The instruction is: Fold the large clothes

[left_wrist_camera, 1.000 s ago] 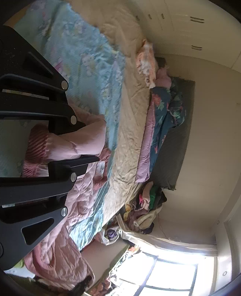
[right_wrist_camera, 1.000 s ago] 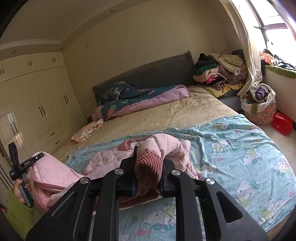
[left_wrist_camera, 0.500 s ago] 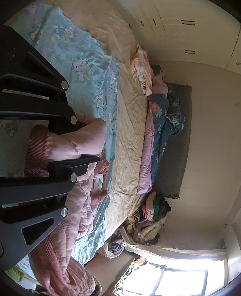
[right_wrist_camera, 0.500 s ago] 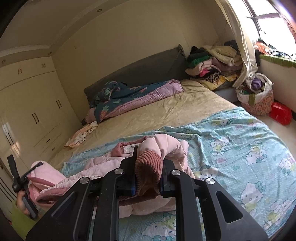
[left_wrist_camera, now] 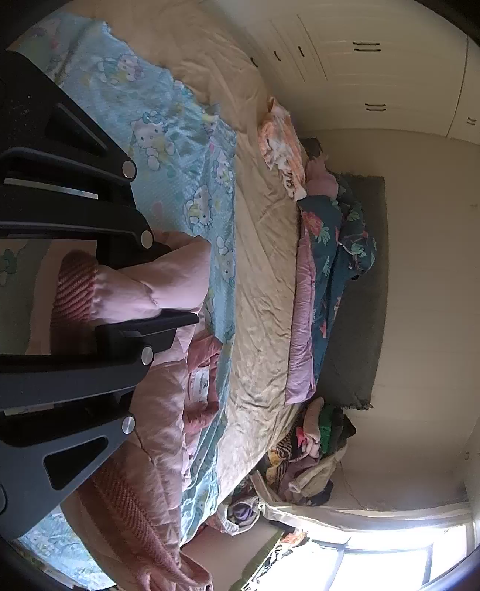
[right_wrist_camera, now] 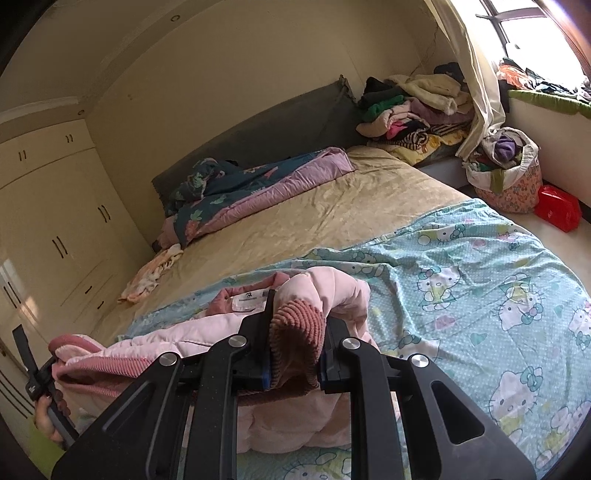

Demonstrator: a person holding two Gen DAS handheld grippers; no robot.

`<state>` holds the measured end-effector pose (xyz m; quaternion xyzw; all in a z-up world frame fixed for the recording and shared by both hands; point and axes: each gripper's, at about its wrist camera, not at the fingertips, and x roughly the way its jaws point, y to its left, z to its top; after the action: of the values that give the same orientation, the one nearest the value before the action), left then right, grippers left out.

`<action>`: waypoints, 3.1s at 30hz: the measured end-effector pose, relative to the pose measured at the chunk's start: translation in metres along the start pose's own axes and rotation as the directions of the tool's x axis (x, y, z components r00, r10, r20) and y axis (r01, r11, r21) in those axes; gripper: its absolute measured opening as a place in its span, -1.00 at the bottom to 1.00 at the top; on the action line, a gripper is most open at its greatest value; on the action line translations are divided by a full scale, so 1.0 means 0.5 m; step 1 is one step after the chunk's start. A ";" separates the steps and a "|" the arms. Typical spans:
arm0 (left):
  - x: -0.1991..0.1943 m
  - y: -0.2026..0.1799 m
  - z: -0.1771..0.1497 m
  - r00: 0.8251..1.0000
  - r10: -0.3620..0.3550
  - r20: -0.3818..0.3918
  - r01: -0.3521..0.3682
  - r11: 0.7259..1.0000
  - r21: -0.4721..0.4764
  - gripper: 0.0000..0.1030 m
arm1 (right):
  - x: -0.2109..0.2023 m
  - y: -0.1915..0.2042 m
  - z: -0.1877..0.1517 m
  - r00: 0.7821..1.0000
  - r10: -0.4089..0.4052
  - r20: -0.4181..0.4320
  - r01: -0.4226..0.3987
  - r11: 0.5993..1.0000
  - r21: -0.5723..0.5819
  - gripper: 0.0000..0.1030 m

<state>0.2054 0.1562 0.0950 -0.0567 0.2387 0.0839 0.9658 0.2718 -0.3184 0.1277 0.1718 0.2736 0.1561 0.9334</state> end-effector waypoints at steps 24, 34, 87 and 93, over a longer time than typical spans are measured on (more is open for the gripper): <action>0.246 0.018 0.011 0.984 0.053 -0.172 -0.060 0.998 -0.036 -0.76 | 0.278 -0.165 0.021 0.959 0.189 -0.212 -0.122 0.948 0.293 -0.08; 0.291 0.010 0.000 0.982 0.038 -0.186 -0.048 0.997 -0.053 -0.69 | 0.248 -0.142 -0.028 0.979 0.058 -0.195 -0.041 0.995 0.086 0.56; 0.429 0.043 -0.067 0.951 0.079 -0.298 -0.092 0.995 -0.032 -0.76 | 0.416 -0.086 -0.053 0.956 -0.240 -0.168 0.210 0.962 -0.177 -0.66; 0.462 0.033 -0.076 0.943 0.109 -0.314 -0.119 0.993 -0.012 -0.72 | 0.474 -0.103 -0.074 0.936 -0.282 -0.211 0.247 0.953 -0.177 -0.66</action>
<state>0.3865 0.1980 -0.0482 -0.0701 0.3902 0.1331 0.9084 0.4513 -0.2644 -0.0308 0.0442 0.3899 0.0675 0.9173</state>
